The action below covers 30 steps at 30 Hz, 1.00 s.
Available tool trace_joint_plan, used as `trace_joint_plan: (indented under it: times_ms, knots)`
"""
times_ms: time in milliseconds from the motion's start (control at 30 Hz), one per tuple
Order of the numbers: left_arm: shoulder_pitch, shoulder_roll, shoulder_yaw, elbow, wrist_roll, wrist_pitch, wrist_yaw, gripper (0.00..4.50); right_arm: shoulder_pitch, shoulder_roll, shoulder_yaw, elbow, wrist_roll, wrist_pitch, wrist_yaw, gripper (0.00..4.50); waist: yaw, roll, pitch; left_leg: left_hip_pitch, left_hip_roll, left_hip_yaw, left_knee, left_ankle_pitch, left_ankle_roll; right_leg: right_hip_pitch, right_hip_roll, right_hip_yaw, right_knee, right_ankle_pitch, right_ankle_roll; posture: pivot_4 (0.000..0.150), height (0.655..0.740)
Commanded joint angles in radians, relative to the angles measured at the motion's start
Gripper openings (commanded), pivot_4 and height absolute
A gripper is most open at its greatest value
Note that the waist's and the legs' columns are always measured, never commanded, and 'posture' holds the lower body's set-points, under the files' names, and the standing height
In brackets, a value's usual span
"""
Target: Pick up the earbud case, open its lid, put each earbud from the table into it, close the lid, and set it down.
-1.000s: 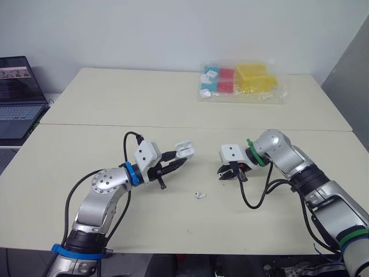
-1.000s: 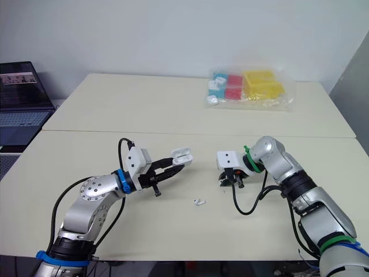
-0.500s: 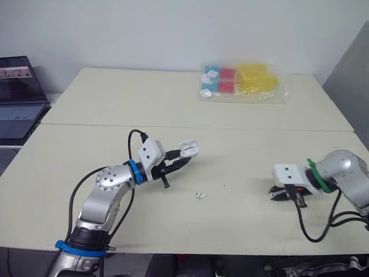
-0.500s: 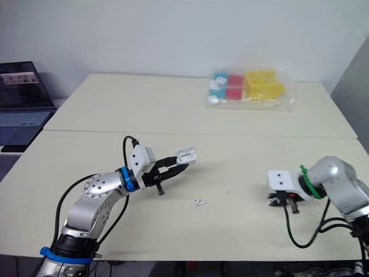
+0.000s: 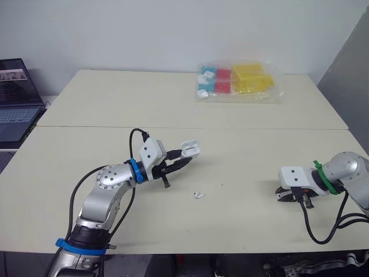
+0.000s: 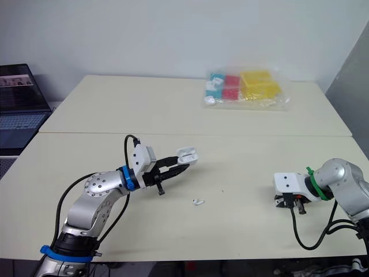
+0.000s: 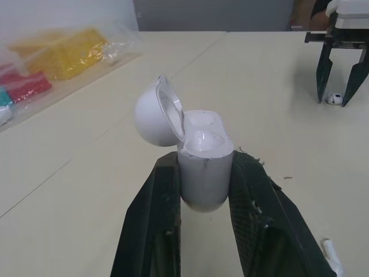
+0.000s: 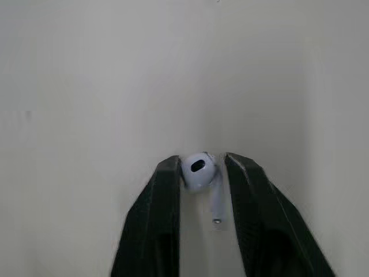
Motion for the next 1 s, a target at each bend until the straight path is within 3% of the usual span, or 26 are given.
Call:
trace_joint_plan:
  times_ms: [33,67,267,433,533,667,800,1000]
  knots:
    - [0.010,0.008,0.015,-0.045,-0.019,0.004,0.004,0.76,0.004,0.002,-0.034,0.001,0.015,-0.016,-0.012,2.55,0.002,0.000,0.000,0.000,0.000,0.000,0.000,0.000,0.000,0.000,0.000,0.000,0.000,0.000,0.000,0.150,0.7400]
    - [0.014,0.009,0.016,-0.048,-0.019,0.007,0.005,0.76,0.004,0.000,-0.053,-0.014,0.039,0.003,-0.008,2.86,0.004,0.000,0.000,0.000,0.000,0.000,0.000,0.000,0.000,0.000,0.000,0.000,0.000,0.000,0.000,0.150,0.7400]
    - [0.031,0.010,0.020,-0.068,-0.020,0.019,0.011,0.76,0.040,-0.040,-0.125,-0.102,0.123,0.082,0.012,2.87,0.006,0.000,0.000,-0.002,0.000,0.000,-0.001,0.000,0.000,-0.001,0.000,0.000,-0.001,-0.001,-0.001,0.150,0.7400]
    - [0.058,0.010,0.028,-0.081,-0.018,0.026,0.028,0.76,0.156,-0.125,-0.274,-0.352,0.246,0.352,-0.016,2.87,0.008,0.001,0.000,-0.002,0.000,-0.001,-0.001,0.000,0.000,-0.001,-0.001,0.000,-0.001,-0.001,0.000,0.150,0.7400]
    - [0.073,0.016,0.028,-0.079,-0.003,0.022,0.041,0.76,0.180,-0.183,-0.210,-0.464,0.134,0.504,-0.119,2.87,0.007,0.001,0.000,-0.002,0.001,-0.001,-0.001,0.000,0.000,-0.001,-0.001,0.000,0.000,-0.001,0.000,0.150,0.7400]
    - [0.090,0.019,0.022,-0.091,0.001,0.023,0.051,0.76,0.164,-0.210,-0.123,-0.531,0.061,0.540,-0.159,2.87,0.007,0.001,0.000,-0.001,0.000,-0.001,0.000,0.000,0.000,-0.001,-0.002,-0.001,0.000,-0.001,-0.001,0.150,0.7400]
    - [0.102,0.015,0.009,-0.096,0.009,0.017,0.062,0.76,0.091,-0.186,0.005,-0.498,-0.032,0.525,-0.170,2.87,0.006,0.001,0.000,-0.002,0.000,0.000,-0.001,0.000,0.000,-0.002,-0.002,0.000,-0.001,-0.001,-0.001,0.150,0.7400]
    - [0.104,0.010,0.000,-0.101,0.013,0.017,0.075,0.76,0.017,-0.141,0.077,-0.446,-0.075,0.530,-0.161,2.87,0.007,0.001,0.000,-0.003,0.000,0.000,-0.001,0.000,0.000,-0.002,-0.002,-0.001,-0.001,-0.001,-0.001,0.150,0.7400]
